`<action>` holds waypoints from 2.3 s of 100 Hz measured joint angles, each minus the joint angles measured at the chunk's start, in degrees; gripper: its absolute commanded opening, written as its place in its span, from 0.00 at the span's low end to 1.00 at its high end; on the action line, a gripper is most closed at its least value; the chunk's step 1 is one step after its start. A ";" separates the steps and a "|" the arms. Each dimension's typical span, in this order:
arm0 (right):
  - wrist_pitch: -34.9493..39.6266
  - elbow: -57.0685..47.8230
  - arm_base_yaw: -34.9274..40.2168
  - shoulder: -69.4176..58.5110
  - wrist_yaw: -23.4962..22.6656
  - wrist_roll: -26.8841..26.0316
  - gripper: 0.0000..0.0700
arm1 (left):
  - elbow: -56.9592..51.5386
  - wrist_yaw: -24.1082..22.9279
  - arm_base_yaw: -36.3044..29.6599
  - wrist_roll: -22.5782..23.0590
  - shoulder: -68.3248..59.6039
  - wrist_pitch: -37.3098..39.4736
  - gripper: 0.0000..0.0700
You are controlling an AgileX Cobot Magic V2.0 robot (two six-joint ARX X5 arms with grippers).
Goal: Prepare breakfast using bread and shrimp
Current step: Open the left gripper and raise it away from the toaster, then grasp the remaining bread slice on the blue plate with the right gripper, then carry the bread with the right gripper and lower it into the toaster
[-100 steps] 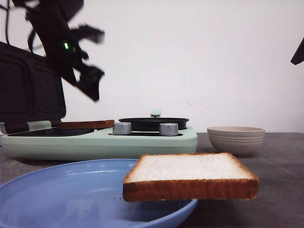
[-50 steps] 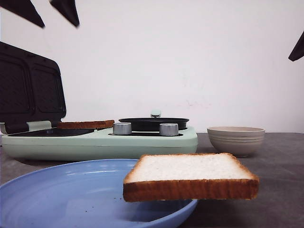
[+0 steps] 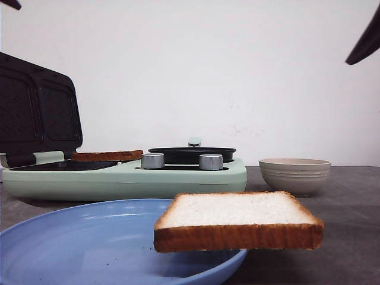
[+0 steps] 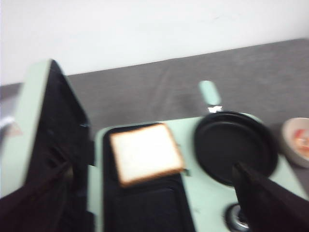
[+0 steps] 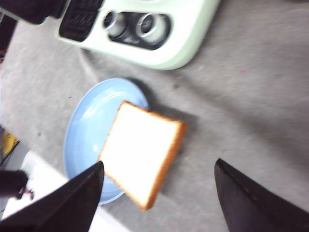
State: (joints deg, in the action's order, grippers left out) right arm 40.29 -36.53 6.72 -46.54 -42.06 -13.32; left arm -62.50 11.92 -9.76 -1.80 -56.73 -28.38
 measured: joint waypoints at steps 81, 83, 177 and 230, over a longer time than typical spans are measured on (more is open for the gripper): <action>-25.03 13.57 16.41 -15.12 1.14 -17.22 0.65 | 26.88 -0.15 0.15 -5.05 29.40 2.03 0.85; -25.07 13.57 16.63 -15.72 1.14 -17.20 0.65 | 26.88 -0.15 0.15 -5.05 29.46 2.03 0.85; -33.73 13.79 23.08 -21.81 -1.79 -20.17 0.00 | 26.88 -0.15 0.15 -5.07 29.64 1.77 0.85; -42.97 12.17 23.19 -17.33 -5.73 -27.36 0.00 | 26.88 -0.48 0.15 -5.07 29.64 1.64 0.85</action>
State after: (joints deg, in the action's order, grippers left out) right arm -2.68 -24.36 29.91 -63.88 -47.79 -40.69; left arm -35.62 11.44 -9.61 -6.87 -27.09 -26.74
